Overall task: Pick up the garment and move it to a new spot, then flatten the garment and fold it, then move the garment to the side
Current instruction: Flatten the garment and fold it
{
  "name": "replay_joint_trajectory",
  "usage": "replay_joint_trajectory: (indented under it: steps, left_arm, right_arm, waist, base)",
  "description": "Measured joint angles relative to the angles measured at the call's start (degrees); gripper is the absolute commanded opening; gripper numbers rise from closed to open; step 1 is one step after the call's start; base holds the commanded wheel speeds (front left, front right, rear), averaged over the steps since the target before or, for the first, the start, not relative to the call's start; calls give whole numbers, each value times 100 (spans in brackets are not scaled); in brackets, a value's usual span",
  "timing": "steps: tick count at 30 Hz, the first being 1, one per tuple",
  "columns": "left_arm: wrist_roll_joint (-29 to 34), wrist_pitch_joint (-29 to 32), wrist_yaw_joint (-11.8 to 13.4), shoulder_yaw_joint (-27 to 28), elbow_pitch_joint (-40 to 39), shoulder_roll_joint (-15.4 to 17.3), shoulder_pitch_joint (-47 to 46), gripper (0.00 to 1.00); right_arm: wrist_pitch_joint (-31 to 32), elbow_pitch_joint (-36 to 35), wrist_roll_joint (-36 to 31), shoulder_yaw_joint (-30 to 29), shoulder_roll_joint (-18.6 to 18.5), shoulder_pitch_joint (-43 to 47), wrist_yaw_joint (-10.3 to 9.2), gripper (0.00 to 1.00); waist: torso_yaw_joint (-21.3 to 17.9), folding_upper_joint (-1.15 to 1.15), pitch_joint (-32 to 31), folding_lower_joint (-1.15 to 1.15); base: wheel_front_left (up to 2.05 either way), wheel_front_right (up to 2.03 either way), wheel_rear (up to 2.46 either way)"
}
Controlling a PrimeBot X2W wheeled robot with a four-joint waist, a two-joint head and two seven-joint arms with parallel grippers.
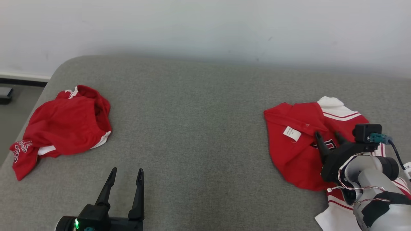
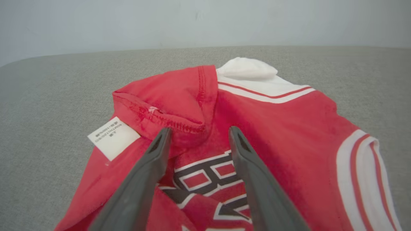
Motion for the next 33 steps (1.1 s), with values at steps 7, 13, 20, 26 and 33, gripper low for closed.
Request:
replay_joint_trajectory:
  steps: [7,13,20,26,33]
  left_arm:
    - [-29,0,9,-24,44,0,-81,100]
    - [-8,0,1,25,90,0,-95,100]
    - [3,0,-11,47,107,0,-82,100]
    - [5,0,-49,56,114,1,-77,100]
    - [24,0,-52,96,135,0,-41,100]
  right_arm:
    - [-330,436,252,277,167,-299,0,0]
    - [-892,52,282,998,307,-428,0,0]
    - [-1137,-1109,467,2414,474,-267,0,0]
    - [-1147,-1818,939,3857,570,-91,0,7]
    - [-1150,-1601,1195,4165,389,-209,0,100]
  waist:
    - [191,0,184,0]
    - [158,0,139,0]
    - [56,0,40,-1]
    - [1,0,32,-1]
    - [-80,0,-70,-1]
  base:
    - [0,0,0]
    - [0,0,0]
    - [0,0,0]
    - [0,0,0]
    - [0,0,0]
